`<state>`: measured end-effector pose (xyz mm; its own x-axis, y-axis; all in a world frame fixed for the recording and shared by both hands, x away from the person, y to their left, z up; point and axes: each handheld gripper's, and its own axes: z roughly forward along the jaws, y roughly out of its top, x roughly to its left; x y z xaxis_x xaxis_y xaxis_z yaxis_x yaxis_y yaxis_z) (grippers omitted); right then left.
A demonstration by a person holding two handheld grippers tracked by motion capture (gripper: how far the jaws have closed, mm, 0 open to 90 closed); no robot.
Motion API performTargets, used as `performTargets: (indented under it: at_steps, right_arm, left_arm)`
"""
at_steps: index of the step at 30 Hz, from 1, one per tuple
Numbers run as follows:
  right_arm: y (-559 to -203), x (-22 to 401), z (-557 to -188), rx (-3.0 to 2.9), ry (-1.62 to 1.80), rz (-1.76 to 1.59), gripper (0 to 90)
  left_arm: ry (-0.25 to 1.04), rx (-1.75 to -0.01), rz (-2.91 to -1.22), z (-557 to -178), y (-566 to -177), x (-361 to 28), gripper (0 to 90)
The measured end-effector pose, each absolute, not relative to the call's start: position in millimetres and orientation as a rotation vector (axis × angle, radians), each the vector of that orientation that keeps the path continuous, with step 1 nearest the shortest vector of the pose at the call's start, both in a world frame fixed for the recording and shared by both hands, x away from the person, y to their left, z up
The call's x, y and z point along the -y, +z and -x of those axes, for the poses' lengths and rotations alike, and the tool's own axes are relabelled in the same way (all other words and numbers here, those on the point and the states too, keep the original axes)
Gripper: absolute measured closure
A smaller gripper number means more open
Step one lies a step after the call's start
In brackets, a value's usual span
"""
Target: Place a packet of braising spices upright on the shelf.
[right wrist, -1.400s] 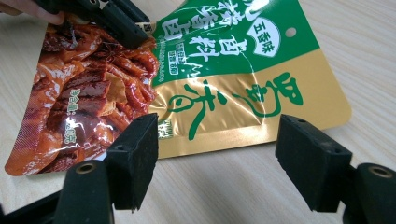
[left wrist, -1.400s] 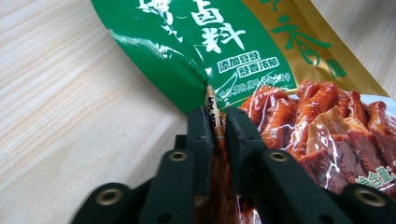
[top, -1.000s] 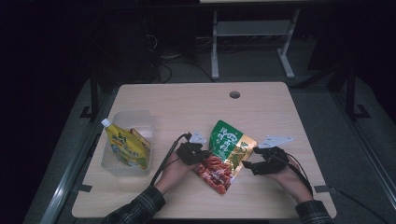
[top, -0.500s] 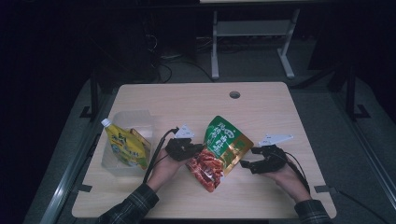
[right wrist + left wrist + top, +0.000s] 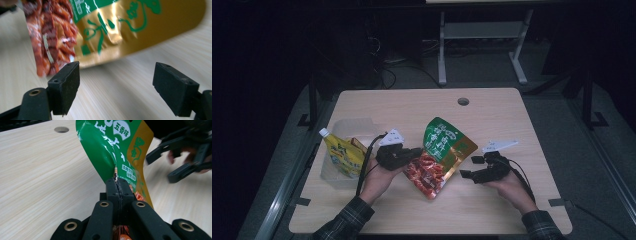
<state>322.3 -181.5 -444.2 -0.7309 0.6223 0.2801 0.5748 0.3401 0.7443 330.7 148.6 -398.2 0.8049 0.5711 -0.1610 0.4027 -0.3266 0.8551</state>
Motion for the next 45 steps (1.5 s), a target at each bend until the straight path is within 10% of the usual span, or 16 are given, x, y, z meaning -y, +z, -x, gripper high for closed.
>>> performTargets:
  at_steps: [9, 18, 45]
  right_arm:
    - [-446.8, 162.8, -341.3, -2.5, 1.548, -1.119, 32.0]
    - [-437.2, 173.2, -341.1, -2.412, 1.71, -1.037, 87.9]
    - [-365.4, 127.7, -362.8, -2.434, 1.667, -0.781, 90.0]
  left_arm:
    - [0.191, -0.704, -1.922, -323.2, -392.5, -144.6, 89.9]
    - [0.221, -0.737, -1.938, -325.4, -400.2, -138.7, 89.4]
    - [0.1, -0.644, -2.147, -273.5, -418.7, -143.2, 28.8]
